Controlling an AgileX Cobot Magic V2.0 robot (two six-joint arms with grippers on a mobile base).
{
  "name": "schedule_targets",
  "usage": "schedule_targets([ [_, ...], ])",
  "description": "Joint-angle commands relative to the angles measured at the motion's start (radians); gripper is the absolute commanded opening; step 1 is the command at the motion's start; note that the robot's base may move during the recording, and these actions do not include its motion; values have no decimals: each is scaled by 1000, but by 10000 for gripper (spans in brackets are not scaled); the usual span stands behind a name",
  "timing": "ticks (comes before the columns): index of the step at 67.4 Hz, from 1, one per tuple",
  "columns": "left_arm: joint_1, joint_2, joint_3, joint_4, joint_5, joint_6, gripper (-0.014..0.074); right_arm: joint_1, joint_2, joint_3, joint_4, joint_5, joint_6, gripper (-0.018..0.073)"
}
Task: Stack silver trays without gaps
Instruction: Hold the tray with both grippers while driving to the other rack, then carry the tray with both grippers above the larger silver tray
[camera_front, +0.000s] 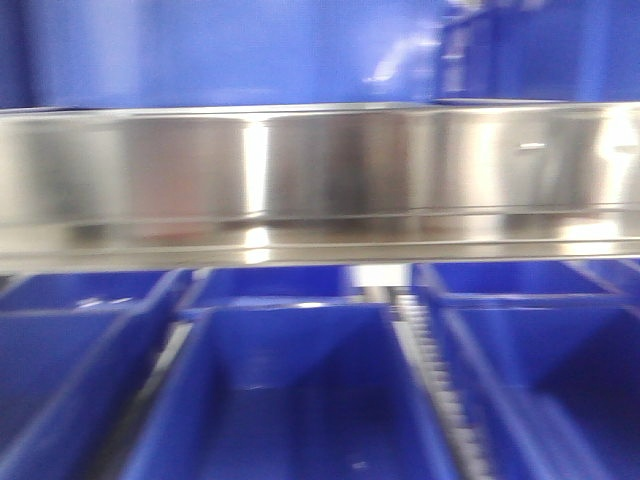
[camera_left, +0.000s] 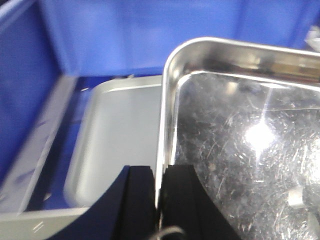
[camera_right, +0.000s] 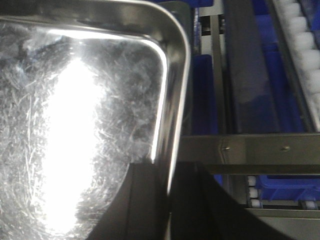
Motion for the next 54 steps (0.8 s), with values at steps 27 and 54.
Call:
schedule_targets([
  [27,-5,10,-3,4,-88,-13,-16,12,-6,-10,-1,-156,-7,-3],
  [54,-5,10,-3,4,-88,-13,-16,12,-6,-10,-1,-156,-7,-3],
])
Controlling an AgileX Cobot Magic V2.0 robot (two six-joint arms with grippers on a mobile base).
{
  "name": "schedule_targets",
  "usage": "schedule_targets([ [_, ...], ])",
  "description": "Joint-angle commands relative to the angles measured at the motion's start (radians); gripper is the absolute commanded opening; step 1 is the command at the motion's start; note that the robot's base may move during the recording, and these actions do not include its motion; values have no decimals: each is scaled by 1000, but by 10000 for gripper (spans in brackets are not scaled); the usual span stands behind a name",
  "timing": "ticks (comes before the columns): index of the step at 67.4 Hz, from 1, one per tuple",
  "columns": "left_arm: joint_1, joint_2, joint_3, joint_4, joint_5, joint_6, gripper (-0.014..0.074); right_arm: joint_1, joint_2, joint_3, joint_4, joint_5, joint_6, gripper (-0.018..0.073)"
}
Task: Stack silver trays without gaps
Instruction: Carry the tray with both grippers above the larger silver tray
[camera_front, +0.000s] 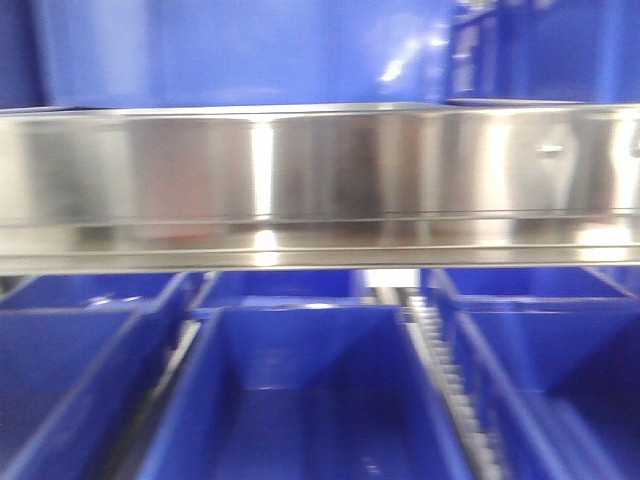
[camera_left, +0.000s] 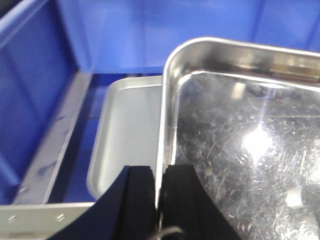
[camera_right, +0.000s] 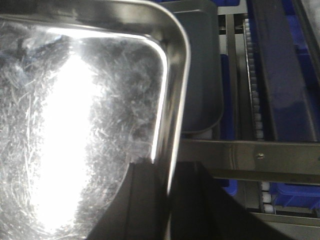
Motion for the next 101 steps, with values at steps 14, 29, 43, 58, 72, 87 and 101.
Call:
schedule_targets([
  [14,-5,10,-3,4,-88,-13,-16,12,-6,-10,-1,-156,-7,-3],
  [29,-5,10,-3,4,-88,-13,-16,12,-6,-10,-1,-156,-7,-3],
  [43,-5,10,-3,4,-88,-13,-16,12,-6,-10,-1,-156,-7,-3],
  [58,-5,10,-3,4,-88,-13,-16,12,-6,-10,-1,-156,-7,-3],
  [72,-5,10,-3,4,-88,-13,-16,12,-6,-10,-1,-162,-7,-3],
  [87,-5,10,-3,4,-88,-13,-16,12,-6,-10,-1,-162,-7,-3],
  [101,-5,10,-3,4,-88,-13,-16,12,-6,-10,-1,-162,-7,-3],
])
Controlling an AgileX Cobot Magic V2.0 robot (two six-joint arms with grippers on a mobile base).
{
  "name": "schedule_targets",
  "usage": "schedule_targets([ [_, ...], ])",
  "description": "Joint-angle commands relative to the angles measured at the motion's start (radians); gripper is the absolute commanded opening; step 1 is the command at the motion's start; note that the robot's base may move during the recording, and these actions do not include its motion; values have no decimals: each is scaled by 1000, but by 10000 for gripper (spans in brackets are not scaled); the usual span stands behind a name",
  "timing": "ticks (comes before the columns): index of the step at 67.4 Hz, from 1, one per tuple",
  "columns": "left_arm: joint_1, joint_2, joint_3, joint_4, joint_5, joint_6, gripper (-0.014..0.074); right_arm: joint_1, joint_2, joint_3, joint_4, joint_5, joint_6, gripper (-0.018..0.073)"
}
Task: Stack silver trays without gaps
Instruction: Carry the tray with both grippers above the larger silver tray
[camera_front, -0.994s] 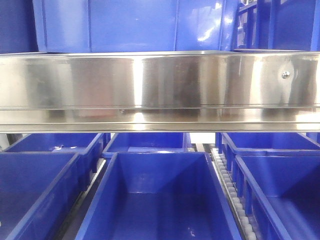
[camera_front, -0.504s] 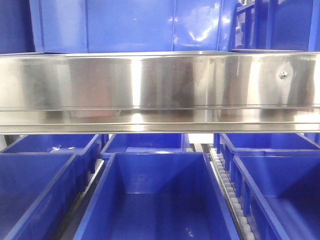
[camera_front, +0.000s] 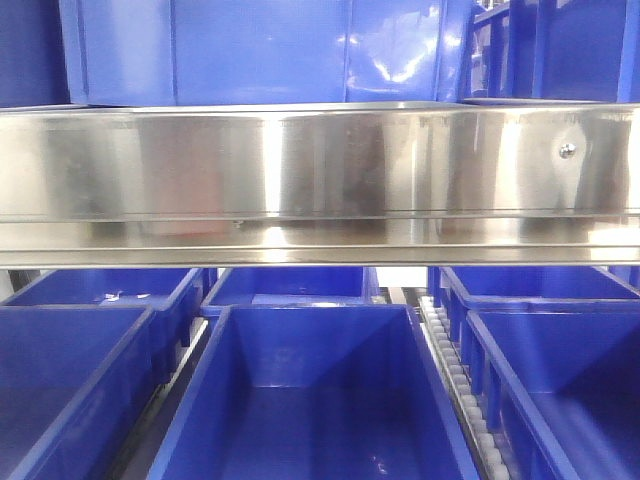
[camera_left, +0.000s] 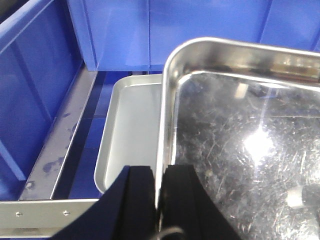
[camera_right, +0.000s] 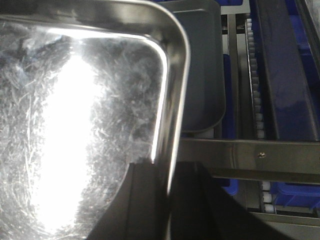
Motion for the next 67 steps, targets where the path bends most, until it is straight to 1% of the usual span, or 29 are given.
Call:
schedule_targets([
  [1,-5,10,-3,4,-88,-13,-16,12,-6,-10,-1,-162,-7,-3],
  [13,-5,10,-3,-12,-88,-13,-16,12,-6,-10,-1,-164,-7,-3],
  [19,0,10,-3,-54,-88,-4,-16,12,-3,-19,-1,-164,-7,-3],
  [24,26,10,-3,-104,-98,34,-16,3,9,-46,-1,-164,-29,-3],
  [27,56,10,-3,-136,-122,48,-16,-8,23,-63,-1,-164,-51,-3],
  [30,90,10,-3,-164,-148,71,-16,-23,39,-91,1,-164,-69,-3],
  [37,185,10,-14,-268,-218,143,-16,-75,83,-157,3,-166,-108,-3],
  [40,236,10,-23,-321,-253,202,-16,-107,107,-188,10,-175,-142,-3],
  [44,298,10,-30,-380,-296,255,-16,-150,136,-224,55,-196,-183,-3],
  [48,361,10,-35,-445,-353,325,-16,-207,167,-258,134,-232,-251,-3],
  [55,485,12,-35,-581,-454,428,-16,-298,220,-300,223,-269,-316,-3],
  [60,570,18,-35,-675,-510,511,-16,-343,249,-311,232,-281,-316,-3],
  [62,598,21,-35,-704,-528,536,-16,-357,259,-313,233,-284,-318,-3],
  [67,657,43,-35,-772,-565,630,-16,-380,287,-315,240,-291,-334,-3],
])
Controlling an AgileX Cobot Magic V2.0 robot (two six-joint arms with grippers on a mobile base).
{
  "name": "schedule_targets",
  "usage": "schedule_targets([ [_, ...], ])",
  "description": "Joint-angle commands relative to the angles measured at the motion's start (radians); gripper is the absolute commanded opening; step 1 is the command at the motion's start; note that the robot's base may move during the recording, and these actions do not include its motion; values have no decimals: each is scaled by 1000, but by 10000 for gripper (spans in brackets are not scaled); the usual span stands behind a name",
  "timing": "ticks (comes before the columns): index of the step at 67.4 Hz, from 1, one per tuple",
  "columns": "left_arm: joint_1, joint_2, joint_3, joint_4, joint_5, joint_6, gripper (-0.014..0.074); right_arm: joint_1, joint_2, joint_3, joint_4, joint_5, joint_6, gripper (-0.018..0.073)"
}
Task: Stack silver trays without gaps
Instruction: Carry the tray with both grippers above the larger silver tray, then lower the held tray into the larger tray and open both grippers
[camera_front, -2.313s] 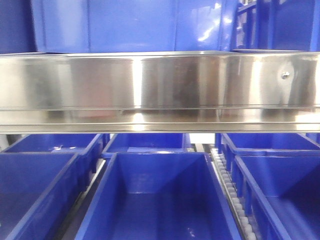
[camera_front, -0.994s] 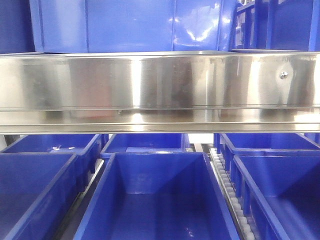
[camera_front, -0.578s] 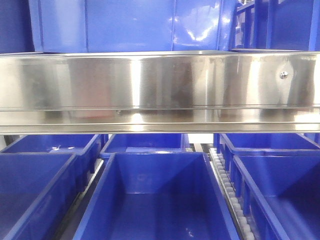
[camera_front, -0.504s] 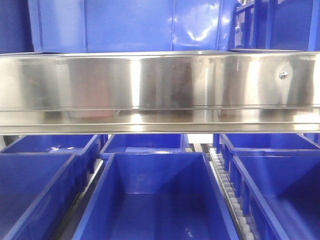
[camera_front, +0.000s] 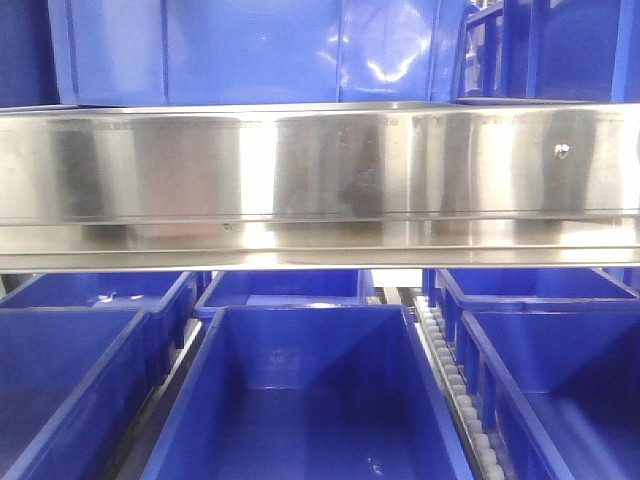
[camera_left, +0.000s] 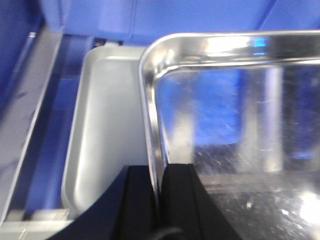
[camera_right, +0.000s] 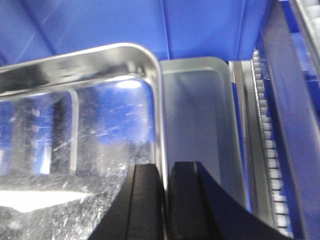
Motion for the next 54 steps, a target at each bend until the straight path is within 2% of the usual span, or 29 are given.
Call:
schedule_targets([
  [1,54,25,-11,-140,-131,128,-16,-21,31,-18,36,-106,-35,-3],
  [7,110,74,-13,-201,-152,188,-16,-35,64,-18,42,-114,-48,-3],
  [12,125,118,-13,-208,-157,201,-16,-46,90,-18,47,-134,-48,-3],
  [32,125,273,-15,-206,-204,204,-16,-114,160,-18,110,-160,-65,-3],
  [54,125,324,-15,-184,-211,204,-16,-116,213,-18,118,-143,-74,-3],
])
